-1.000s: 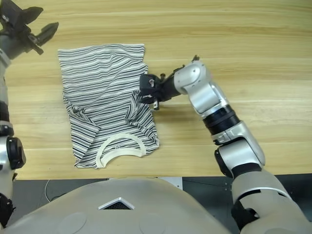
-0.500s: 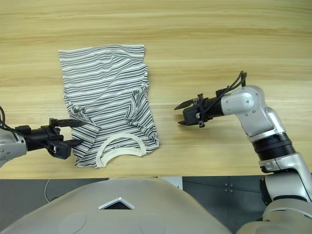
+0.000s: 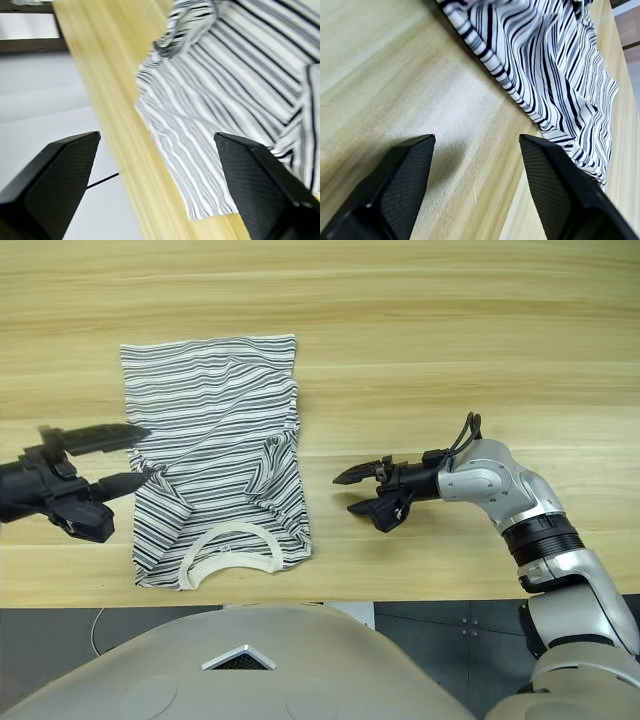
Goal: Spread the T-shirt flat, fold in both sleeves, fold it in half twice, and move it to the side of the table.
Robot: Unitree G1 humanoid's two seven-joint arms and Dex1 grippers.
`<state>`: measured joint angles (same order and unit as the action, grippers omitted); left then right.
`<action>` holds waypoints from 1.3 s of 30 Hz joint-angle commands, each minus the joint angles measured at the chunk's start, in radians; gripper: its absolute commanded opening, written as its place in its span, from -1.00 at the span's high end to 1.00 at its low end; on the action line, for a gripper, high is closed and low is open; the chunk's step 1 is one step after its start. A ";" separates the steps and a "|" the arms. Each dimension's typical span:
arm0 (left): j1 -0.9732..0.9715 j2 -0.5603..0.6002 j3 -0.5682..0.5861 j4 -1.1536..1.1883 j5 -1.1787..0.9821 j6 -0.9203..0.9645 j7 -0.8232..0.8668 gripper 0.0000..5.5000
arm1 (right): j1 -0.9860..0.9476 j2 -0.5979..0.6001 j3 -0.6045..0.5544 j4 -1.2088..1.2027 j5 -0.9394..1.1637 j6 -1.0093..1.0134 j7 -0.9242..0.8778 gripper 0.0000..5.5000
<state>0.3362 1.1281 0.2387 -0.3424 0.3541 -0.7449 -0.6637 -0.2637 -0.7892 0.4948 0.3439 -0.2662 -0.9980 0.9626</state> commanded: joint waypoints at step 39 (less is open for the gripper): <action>0.467 -0.040 -0.084 -0.042 0.150 0.151 -0.222 -0.54 | -0.014 0.050 0.160 -0.076 -0.028 -0.165 -0.060 -0.13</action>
<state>0.7783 1.1043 0.2024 -0.3879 0.4852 -0.6121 -0.8578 -0.2623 -0.7514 0.6481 0.2638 -0.2734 -1.1529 0.9113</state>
